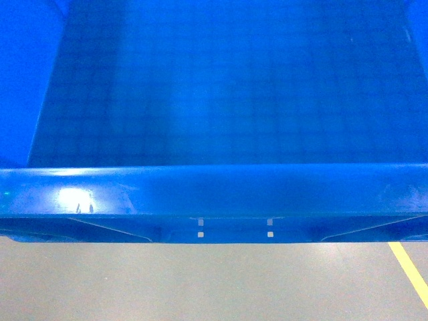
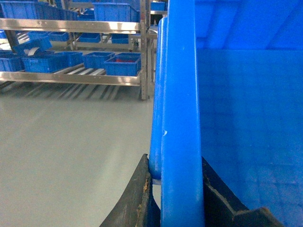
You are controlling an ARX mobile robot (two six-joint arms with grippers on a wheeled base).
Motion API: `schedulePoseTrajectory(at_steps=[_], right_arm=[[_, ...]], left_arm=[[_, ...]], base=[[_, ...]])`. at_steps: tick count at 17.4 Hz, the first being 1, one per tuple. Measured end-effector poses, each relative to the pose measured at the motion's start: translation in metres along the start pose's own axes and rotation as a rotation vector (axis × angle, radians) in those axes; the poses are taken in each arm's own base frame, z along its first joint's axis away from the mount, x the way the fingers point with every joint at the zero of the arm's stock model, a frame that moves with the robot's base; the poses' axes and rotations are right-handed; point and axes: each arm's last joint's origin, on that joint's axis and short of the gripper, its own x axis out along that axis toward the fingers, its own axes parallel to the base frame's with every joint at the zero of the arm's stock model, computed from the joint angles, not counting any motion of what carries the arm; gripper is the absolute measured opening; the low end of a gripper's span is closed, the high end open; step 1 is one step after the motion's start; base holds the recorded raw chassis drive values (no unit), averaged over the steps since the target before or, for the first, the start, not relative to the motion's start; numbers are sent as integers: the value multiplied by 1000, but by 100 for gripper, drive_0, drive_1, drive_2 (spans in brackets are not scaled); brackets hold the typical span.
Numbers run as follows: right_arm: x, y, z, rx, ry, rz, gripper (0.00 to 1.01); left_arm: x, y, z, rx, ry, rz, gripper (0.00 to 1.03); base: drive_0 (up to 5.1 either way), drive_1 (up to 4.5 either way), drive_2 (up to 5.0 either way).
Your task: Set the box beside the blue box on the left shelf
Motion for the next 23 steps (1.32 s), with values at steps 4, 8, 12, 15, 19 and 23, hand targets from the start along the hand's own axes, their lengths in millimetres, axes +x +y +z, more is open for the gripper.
schedulePoseTrajectory(at_steps=[4,8,12,15,19,23], right_arm=[[0,0,0,0,0,0,21],[0,0,0,0,3,0,21],[0,0,0,0,3,1,21],[0,0,0,0,2,1,21],[0,0,0,0,2,2,21],[0,0,0,0,2,1,21]], left_arm=[[0,0,0,0,1,0,17],[0,0,0,1,1,0,17],[0,0,0,1,2,1,17],[0,0,0,0,1,2,17],[0,0,0,1,1,1,17],[0,0,0,1,1,1,17]], base=[[1,426,-423],[2,426,-422],[1,425,-424],[-6,424,-437],[5,434,-424],[10,437,-418]])
